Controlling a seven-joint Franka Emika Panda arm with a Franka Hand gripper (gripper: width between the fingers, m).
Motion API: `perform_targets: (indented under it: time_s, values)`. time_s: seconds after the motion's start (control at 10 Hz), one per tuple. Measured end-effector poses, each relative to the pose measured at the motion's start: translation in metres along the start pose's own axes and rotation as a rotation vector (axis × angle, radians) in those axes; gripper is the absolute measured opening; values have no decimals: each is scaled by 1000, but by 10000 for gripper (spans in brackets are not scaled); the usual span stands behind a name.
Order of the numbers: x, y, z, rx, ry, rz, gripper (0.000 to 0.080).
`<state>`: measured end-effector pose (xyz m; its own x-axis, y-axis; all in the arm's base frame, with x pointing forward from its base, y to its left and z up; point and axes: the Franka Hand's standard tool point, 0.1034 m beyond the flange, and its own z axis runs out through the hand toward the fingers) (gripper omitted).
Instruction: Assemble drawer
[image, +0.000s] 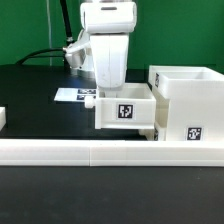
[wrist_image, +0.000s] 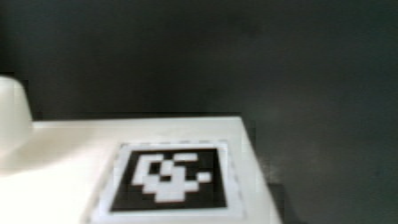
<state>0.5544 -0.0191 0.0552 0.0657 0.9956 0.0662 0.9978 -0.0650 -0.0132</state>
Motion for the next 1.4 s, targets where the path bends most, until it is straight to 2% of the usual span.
perform_targets:
  time_s: [0.3,0.9,1.4]
  values:
    - [8,-5,3,10,2,-52,42]
    - [13,-5,3,6,2,-62,42]
    - [12,-5,4,5,2,-71,42]
